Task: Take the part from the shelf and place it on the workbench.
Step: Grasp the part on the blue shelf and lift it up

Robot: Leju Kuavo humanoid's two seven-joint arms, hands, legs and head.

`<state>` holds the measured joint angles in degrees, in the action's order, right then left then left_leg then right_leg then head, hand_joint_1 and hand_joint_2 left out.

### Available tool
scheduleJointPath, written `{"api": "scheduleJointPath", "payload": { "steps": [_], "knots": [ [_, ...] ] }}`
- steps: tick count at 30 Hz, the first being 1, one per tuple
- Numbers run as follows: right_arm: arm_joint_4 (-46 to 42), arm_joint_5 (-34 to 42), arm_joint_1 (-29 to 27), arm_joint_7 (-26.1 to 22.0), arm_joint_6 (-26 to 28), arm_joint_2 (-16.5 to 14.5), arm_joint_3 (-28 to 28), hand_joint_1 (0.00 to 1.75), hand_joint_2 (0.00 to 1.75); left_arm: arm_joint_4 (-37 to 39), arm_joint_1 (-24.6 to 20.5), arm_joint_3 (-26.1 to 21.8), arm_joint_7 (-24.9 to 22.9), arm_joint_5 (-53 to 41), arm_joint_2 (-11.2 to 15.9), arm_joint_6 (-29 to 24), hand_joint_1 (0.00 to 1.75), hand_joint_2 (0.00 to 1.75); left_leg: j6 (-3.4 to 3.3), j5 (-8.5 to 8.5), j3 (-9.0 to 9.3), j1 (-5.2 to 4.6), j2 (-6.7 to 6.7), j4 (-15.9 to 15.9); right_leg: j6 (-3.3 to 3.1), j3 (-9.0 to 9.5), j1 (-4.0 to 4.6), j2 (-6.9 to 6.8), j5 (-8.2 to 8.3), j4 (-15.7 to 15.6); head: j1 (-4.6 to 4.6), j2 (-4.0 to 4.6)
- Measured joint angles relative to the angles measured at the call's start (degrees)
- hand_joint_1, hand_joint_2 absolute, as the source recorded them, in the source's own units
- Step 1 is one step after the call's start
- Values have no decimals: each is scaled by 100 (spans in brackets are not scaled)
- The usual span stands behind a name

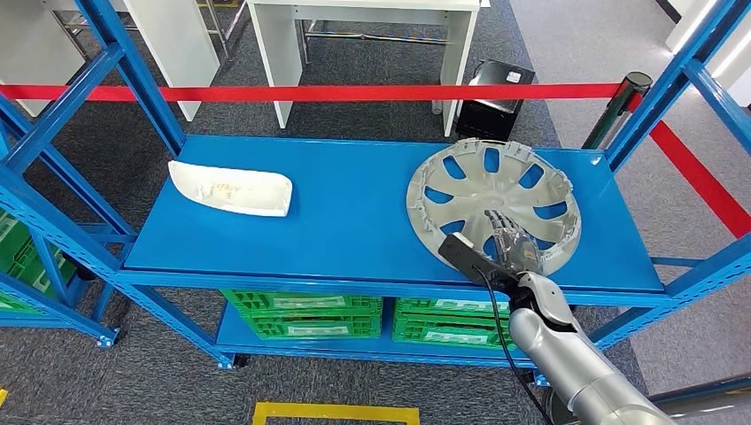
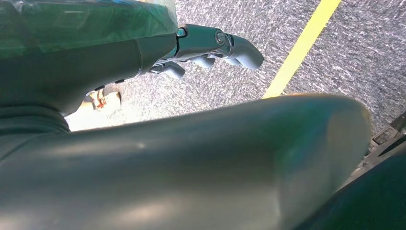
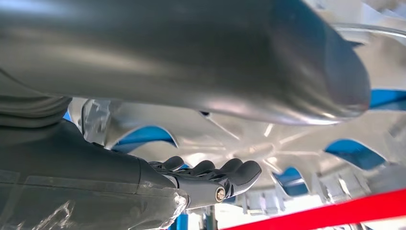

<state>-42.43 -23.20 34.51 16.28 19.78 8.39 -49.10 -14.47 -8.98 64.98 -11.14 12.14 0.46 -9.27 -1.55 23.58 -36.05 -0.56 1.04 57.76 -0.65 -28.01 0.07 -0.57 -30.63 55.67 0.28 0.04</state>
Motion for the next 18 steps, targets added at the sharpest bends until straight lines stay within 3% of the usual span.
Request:
{"api": "scheduleJointPath", "payload": {
  "steps": [3,7,18],
  "knots": [
    [144,-4,19,86,-13,-46,-4,0,0,0,0,-1,-11,-18,3,7,0,0,0,0,1,0,0,0,0,-1,0,0,0,0,0,0],
    [327,51,91,263,-37,-89,-6,0,175,0,0,-1,-28,-49,4,15,0,0,0,0,3,2,0,0,0,-2,0,0,0,0,0,0],
    [481,-31,173,426,-92,-95,-23,0,175,0,13,-3,16,-43,4,-26,0,0,-1,-4,6,4,0,0,0,0,0,0,1,0,-1,0]
  ]
}}
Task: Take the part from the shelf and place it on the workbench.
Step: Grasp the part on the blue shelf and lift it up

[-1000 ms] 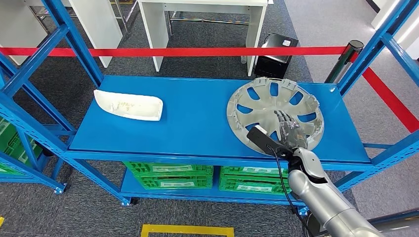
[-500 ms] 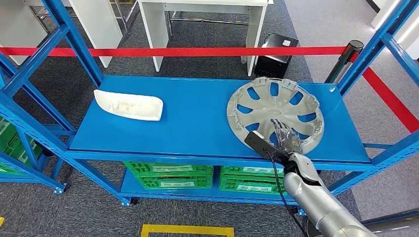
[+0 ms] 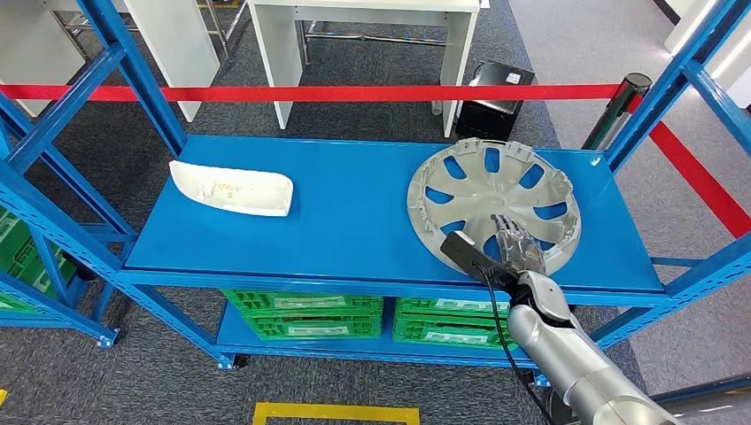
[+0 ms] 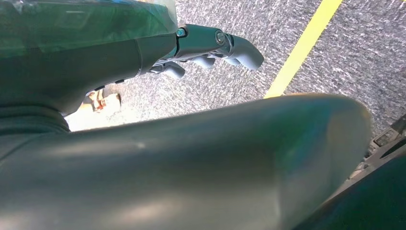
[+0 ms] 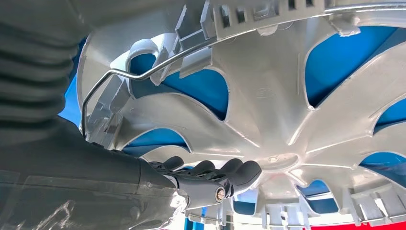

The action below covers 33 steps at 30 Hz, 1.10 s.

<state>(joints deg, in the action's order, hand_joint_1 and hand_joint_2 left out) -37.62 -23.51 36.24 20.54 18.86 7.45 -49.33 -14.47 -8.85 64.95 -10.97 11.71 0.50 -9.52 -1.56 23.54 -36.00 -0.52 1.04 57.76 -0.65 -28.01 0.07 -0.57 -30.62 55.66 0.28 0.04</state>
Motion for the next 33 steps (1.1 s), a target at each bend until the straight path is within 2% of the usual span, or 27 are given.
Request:
{"api": "scheduleJointPath", "payload": {
  "steps": [12,14,15,16,18,19,33],
  "knots": [
    [-29,-90,-4,191,0,73,-12,0,175,0,6,-3,37,14,-5,-5,0,0,3,-2,3,1,-1,0,-3,0,0,1,2,0,1,0],
    [-60,-97,-2,220,0,81,-13,17,175,0,7,-3,40,26,-9,-5,0,0,3,-2,3,2,-1,0,-3,1,1,0,2,0,1,0],
    [-76,-97,-1,231,0,87,-12,42,175,0,9,-3,43,35,-10,-5,0,0,3,-2,4,2,-1,0,-3,1,1,-1,2,0,1,0],
    [-91,-97,-2,240,-1,95,-11,86,175,0,10,-3,45,43,-12,-5,0,0,3,-2,4,2,-1,0,-3,1,1,-1,2,0,0,0],
    [-119,-97,-4,252,-6,118,-11,155,175,0,10,-4,48,50,-16,-4,0,0,3,-2,4,3,-1,0,-3,1,1,-1,2,0,0,0],
    [-130,-97,-7,258,-11,134,-11,175,175,0,10,-5,48,51,-17,-4,0,0,3,-3,4,3,-1,0,-3,1,1,-1,2,0,0,0],
    [-196,-97,-47,280,-31,268,-39,175,175,0,10,-8,73,66,-24,-5,0,0,-2,-7,2,1,-1,1,0,2,0,0,7,-1,0,0]
  ]
}}
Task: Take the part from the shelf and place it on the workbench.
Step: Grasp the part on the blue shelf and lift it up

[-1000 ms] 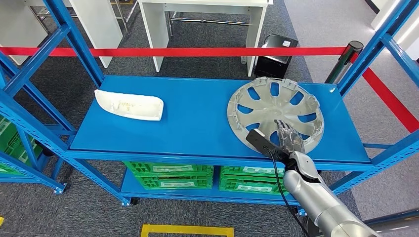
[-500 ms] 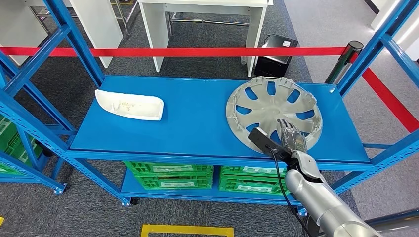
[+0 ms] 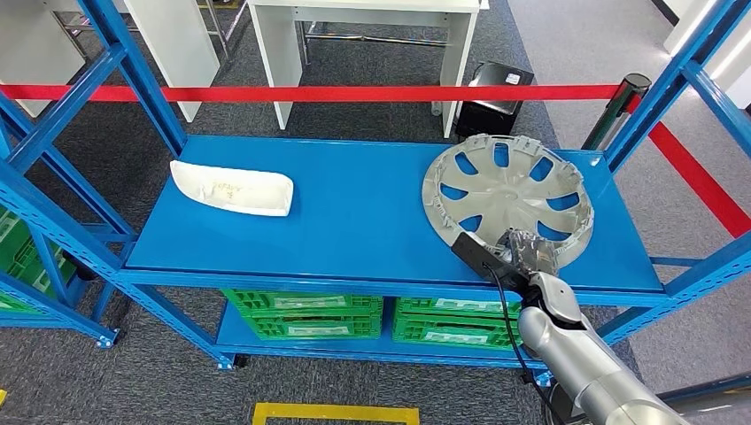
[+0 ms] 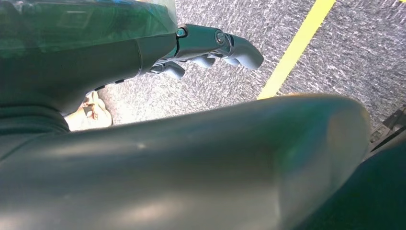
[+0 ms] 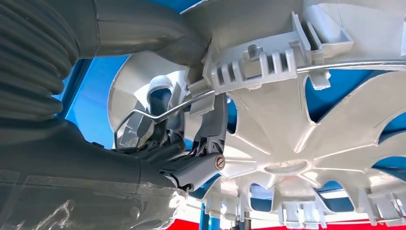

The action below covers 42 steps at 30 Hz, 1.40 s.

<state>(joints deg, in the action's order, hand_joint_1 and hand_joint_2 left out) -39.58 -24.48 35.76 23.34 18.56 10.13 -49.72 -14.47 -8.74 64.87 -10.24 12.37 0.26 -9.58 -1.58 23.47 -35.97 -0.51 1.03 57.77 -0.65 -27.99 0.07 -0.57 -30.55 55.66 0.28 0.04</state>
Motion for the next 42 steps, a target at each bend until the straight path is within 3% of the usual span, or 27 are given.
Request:
{"api": "scheduleJointPath", "payload": {
  "steps": [11,20,33,40,42],
  "knots": [
    [-25,5,-1,-11,9,32,0,175,175,0,0,-1,-3,-1,-14,-5,0,0,0,0,0,1,0,0,0,0,2,-3,-1,0,1,0],
    [-222,211,-69,-333,557,107,101,175,175,0,13,-2,-42,-1,-20,-55,0,0,0,0,-9,-1,1,0,0,-3,1,-2,0,0,-2,0],
    [-2168,554,-239,-610,852,334,404,175,175,0,103,-32,61,59,-14,-121,0,0,4,0,-30,-1,1,-6,-5,-31,2,-1,-2,2,1,0],
    [-3159,1256,-404,-1158,803,376,525,175,175,0,133,-38,119,138,-11,-126,0,0,6,1,-32,-1,1,-11,-10,-34,2,-1,-5,2,1,-1],
    [-3425,1563,-456,-1354,729,389,555,175,175,1,146,-39,143,146,-7,-133,0,87,6,1,-32,-1,0,-12,-12,-35,2,-1,-7,2,0,0]
  ]
}}
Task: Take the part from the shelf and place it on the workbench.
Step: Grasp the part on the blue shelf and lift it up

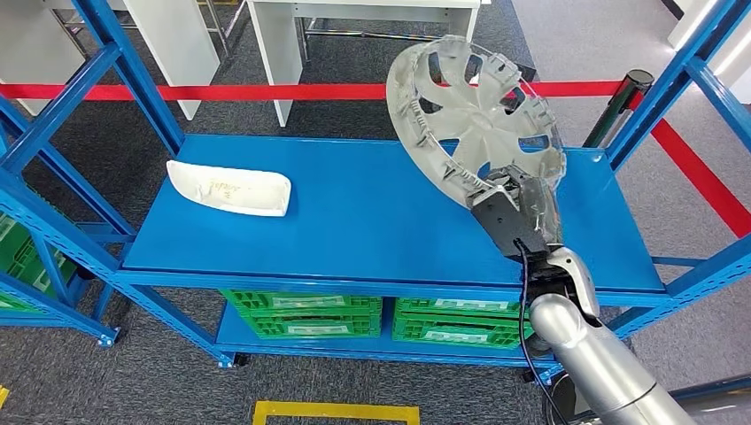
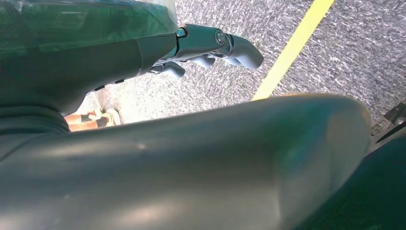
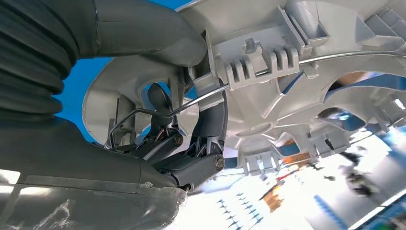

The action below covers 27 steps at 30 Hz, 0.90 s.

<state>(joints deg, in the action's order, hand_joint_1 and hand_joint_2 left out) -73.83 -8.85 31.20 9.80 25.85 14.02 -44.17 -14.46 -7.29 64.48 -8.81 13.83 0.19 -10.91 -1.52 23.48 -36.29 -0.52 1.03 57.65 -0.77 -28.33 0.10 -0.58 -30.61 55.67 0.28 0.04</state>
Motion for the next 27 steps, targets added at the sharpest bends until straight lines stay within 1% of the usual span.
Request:
{"api": "scheduleJointPath", "payload": {
  "steps": [2,5,9,17,27],
  "knots": [
    [-286,346,-58,-207,-104,16,28,175,175,1,15,-2,16,5,7,-14,0,175,0,0,0,0,0,0,0,0,0,1,0,0,0,0],
    [-693,763,-157,-486,-255,34,56,175,175,1,39,-2,7,7,19,-71,0,175,0,0,-1,0,0,0,0,0,0,0,0,0,1,0],
    [-1270,994,-299,-761,-327,60,64,175,175,2,84,-3,11,56,37,-108,0,175,1,0,-1,0,0,0,0,-1,0,-1,0,0,1,0],
    [-2417,908,-685,-1122,-235,127,3,175,175,4,176,-14,106,195,67,-182,0,175,3,2,-1,0,0,-1,-4,-6,0,-1,-3,0,-1,0],
    [-3415,696,-1020,-1304,-174,200,-178,175,175,8,208,-99,171,287,97,-195,0,175,3,2,0,1,0,-2,-6,-6,0,-1,-5,0,0,0]
  ]
}}
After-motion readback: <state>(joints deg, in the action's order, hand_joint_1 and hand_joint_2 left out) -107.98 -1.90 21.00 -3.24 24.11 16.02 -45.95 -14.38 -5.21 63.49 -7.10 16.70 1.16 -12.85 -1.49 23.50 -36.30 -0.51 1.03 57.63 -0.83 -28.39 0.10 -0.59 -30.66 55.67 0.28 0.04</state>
